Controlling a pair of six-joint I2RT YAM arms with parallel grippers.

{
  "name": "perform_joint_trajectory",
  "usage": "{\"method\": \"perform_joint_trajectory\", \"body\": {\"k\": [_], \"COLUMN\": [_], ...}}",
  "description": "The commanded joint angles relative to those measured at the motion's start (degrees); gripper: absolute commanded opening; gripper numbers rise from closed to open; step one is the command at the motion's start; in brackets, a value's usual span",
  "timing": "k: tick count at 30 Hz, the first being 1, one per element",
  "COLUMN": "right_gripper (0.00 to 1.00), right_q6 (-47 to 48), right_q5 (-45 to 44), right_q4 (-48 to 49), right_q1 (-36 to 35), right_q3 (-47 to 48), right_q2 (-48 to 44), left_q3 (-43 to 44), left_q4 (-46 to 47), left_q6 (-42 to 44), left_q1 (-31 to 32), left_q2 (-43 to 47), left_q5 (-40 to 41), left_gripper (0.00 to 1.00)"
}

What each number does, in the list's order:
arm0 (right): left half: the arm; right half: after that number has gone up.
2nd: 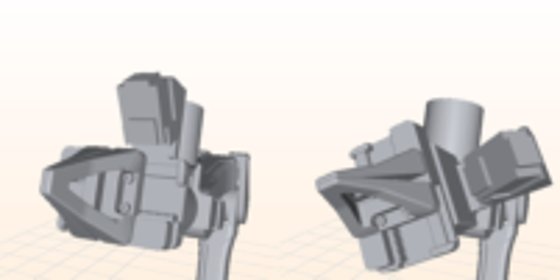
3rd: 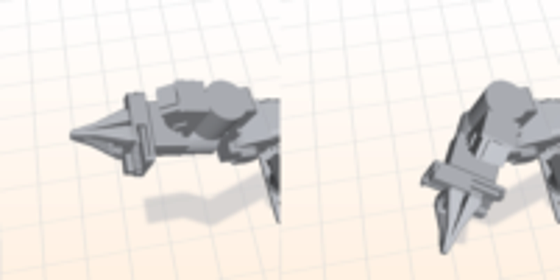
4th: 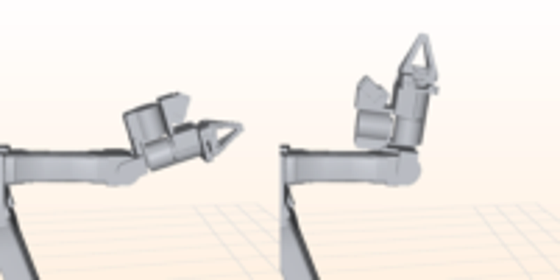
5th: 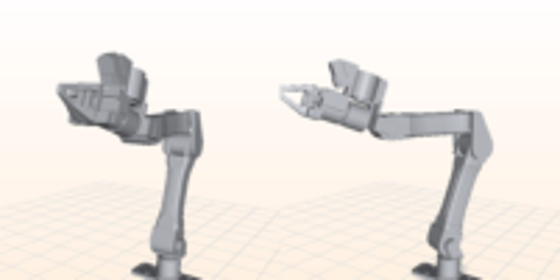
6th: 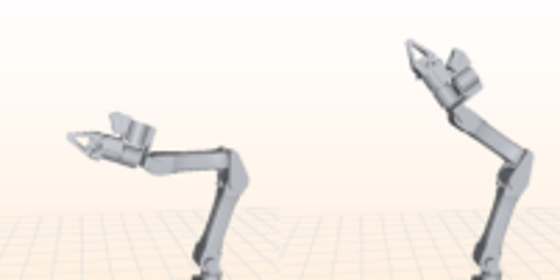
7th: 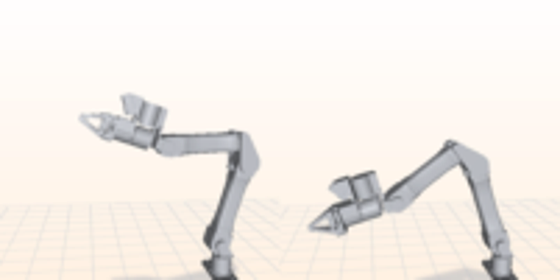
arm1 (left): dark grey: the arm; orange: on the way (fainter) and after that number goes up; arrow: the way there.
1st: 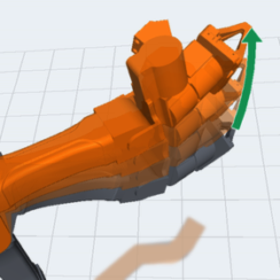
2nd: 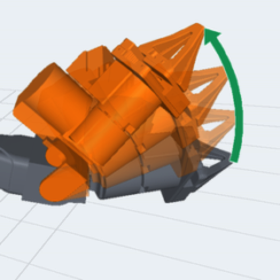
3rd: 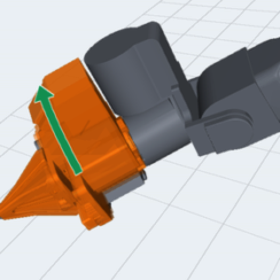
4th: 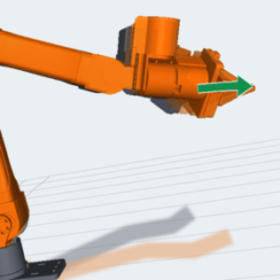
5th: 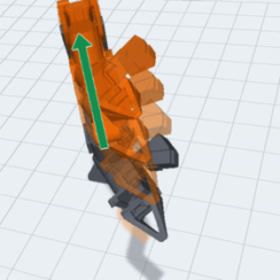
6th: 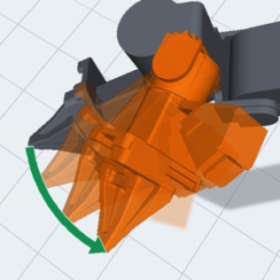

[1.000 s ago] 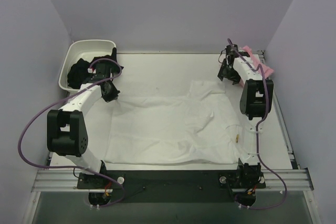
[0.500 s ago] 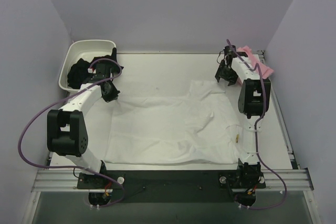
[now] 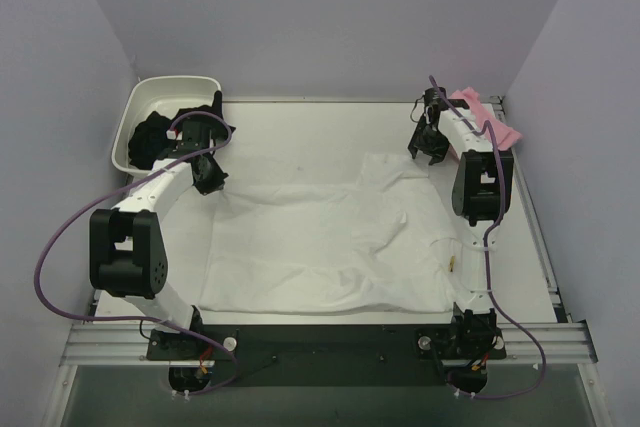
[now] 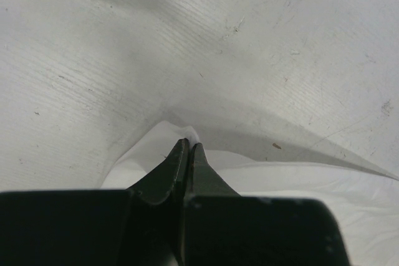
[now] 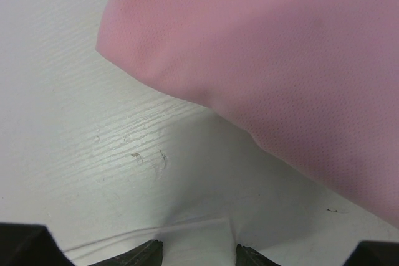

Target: Fold and stack the t-shirts

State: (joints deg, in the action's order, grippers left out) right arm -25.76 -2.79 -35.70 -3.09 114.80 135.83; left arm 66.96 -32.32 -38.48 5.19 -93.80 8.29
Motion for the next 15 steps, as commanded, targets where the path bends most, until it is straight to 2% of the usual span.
{"method": "perform_joint_trajectory", "body": {"k": [1,6,15], "right_gripper": [0.47,0.36,0.31], "right_q6": [-1.84,-3.51,-4.83], "right_q5": [0.15,1.29,2.44], "right_q4": [-3.32,-3.23,-3.32], "right_q1": [0.28,0.72,1.42], "right_q3": [0.69,-0.19,-1.34], "right_q2": [1.28,1.55,1.63], "left_q3": [-0.16,-0.16,-0.25], "left_q4": [1.73,1.55,1.47], "left_q6": [0.69,0.86,0.95], "left_q1": [-0.44,-0.44,-0.44], "left_q2": [0.37,0.72,0.90], "left_q5": [-0.12,-0.03,-0.12], "left_gripper": [0.00,0.00,0.00]}}
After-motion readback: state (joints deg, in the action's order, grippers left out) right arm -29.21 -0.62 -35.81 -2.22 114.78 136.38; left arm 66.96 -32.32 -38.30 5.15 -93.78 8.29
